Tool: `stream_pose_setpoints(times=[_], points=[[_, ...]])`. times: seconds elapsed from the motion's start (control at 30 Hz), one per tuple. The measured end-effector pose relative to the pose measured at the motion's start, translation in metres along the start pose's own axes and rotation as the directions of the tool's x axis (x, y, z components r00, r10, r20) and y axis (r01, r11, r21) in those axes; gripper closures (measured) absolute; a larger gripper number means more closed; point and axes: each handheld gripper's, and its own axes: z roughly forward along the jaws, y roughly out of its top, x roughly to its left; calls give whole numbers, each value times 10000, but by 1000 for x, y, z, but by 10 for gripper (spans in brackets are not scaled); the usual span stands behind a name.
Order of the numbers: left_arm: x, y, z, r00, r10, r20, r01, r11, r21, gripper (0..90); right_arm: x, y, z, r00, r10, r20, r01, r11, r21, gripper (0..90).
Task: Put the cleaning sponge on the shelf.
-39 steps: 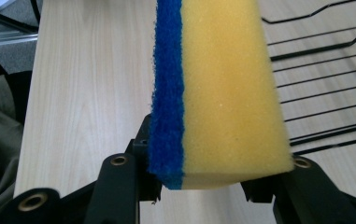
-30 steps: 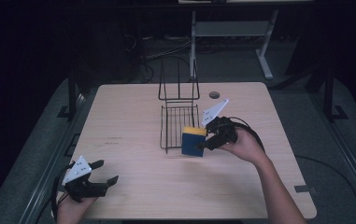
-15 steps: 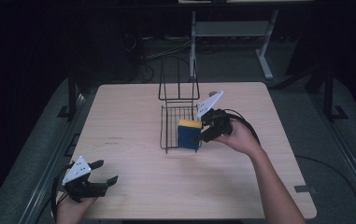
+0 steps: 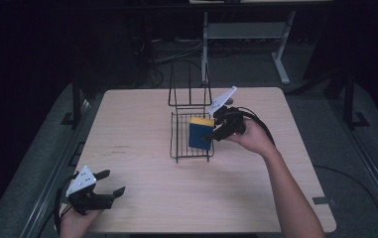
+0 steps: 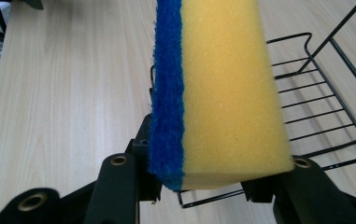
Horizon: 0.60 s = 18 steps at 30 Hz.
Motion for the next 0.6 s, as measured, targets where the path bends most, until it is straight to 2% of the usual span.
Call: stream_pose_setpoints(times=[0.2, 0.37, 0.6], points=[[0, 0, 0, 10000, -20, 21, 20, 10000, 21, 162, -9, 1, 2, 10000, 50, -12, -50, 10000, 40, 562], [0, 0, 0, 10000, 53, 18, -53, 10000, 16, 162, -21, 0, 7, 9996, 300, 11, -300, 9995, 59, 561], [0, -1, 1, 10000, -18, 43, 18, 10000, -19, 163, -29, -2, 14, 9985, 546, -57, -546, 9985, -3, 561]])
